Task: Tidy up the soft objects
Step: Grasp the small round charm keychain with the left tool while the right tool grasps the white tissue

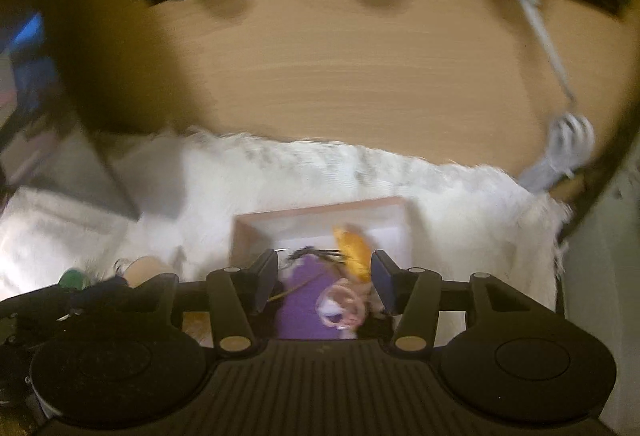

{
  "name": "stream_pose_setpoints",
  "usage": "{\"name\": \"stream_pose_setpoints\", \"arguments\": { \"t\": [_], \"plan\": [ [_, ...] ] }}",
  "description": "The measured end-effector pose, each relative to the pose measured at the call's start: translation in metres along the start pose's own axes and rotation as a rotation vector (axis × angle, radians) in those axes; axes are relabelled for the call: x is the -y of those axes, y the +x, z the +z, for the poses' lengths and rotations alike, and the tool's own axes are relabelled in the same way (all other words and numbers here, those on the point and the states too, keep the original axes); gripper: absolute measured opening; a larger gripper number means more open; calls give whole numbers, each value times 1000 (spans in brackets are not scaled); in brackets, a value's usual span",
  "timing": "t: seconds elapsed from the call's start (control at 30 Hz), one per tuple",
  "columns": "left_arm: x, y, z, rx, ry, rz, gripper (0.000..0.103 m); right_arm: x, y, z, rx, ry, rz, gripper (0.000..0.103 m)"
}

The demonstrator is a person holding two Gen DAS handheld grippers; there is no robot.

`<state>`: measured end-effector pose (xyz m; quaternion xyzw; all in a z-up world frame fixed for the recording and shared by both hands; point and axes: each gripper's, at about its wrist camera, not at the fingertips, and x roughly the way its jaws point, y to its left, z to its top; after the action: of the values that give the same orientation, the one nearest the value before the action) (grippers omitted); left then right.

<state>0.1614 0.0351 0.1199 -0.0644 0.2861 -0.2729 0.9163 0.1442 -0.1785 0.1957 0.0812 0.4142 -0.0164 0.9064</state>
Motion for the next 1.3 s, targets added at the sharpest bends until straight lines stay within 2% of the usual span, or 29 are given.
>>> {"name": "stream_pose_setpoints", "arguments": {
  "t": [0.1,0.17,0.3,0.47,0.57,0.6,0.77,0.87,0.93,1.0,1.03,1.13,1.23,1.3],
  "plan": [
    [-24,-19,-26,13,-1,117,18,-41,12,11,-33,-82,61,54],
    [-42,-25,-44,-38,-26,164,18,-76,27,16,-63,-151,108,59],
    [-79,-37,-74,-138,-102,217,18,-148,63,19,-132,-289,183,59],
    [-99,-50,-88,-172,-144,222,18,-209,120,16,-247,-364,209,57],
    [-105,-49,-90,-171,-162,216,18,-238,152,9,-329,-383,185,42],
    [-107,-50,-92,-171,-170,215,18,-246,164,7,-344,-383,164,41],
    [-113,-44,-101,-178,-213,201,18,-269,205,-2,-381,-378,82,41],
    [-115,-48,-101,-165,-220,174,18,-269,221,-3,-385,-346,87,40],
    [-116,-56,-95,-133,-214,144,18,-268,223,0,-382,-330,93,40],
    [-117,-66,-82,-102,-188,111,18,-267,223,-1,-369,-348,65,28],
    [-118,-71,-74,-88,-168,100,18,-265,223,-2,-379,-349,77,26],
    [-124,-84,-38,-76,-77,70,18,-250,211,-2,-381,-312,106,24],
    [-134,-77,9,-151,3,62,18,-235,187,4,-333,-304,155,25],
    [-139,-52,37,-282,61,38,18,-227,171,8,-300,-319,158,25]
  ]
}}
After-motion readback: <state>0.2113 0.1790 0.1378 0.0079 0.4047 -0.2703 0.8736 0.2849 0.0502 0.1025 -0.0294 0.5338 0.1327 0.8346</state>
